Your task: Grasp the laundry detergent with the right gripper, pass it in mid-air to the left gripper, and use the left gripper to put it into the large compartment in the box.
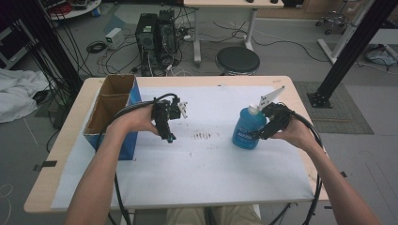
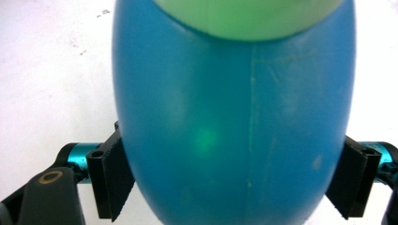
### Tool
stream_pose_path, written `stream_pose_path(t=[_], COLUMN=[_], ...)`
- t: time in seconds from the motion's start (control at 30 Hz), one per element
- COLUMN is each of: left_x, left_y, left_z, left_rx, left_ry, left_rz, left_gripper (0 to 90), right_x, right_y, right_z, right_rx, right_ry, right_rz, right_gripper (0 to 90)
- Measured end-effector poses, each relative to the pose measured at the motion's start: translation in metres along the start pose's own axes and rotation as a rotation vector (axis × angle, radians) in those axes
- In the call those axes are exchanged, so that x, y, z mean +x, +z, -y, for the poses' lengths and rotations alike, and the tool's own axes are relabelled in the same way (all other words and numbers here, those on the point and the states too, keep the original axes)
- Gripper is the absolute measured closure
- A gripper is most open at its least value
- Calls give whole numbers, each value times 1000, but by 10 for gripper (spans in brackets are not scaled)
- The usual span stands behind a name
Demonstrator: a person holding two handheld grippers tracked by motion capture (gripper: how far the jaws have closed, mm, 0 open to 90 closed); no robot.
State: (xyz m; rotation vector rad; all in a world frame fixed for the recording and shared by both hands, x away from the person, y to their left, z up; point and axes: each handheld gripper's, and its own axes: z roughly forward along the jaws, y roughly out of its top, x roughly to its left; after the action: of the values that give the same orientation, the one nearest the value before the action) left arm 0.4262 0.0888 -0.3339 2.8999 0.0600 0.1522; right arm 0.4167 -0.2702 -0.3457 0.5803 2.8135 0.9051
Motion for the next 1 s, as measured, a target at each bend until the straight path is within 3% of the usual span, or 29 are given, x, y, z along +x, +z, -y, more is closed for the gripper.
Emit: stream_pose_path(t=[0.3, 0.37, 1.0], left_x=[0, 0, 0], left_y=[1, 1, 0], left_z=[1, 1, 0], left_rx=[0, -5, -9], left_ry=[3, -2, 3], left_rz=[3, 2, 0], left_gripper=[177, 177, 177], right_x=[-1, -1, 0], right_y=[4, 5, 3], right_z=[3, 3, 4], right_rx=[-3, -9, -44], right_ry=[6, 6, -7], right_rz=[-1, -1, -9], right_gripper=[189, 251, 379])
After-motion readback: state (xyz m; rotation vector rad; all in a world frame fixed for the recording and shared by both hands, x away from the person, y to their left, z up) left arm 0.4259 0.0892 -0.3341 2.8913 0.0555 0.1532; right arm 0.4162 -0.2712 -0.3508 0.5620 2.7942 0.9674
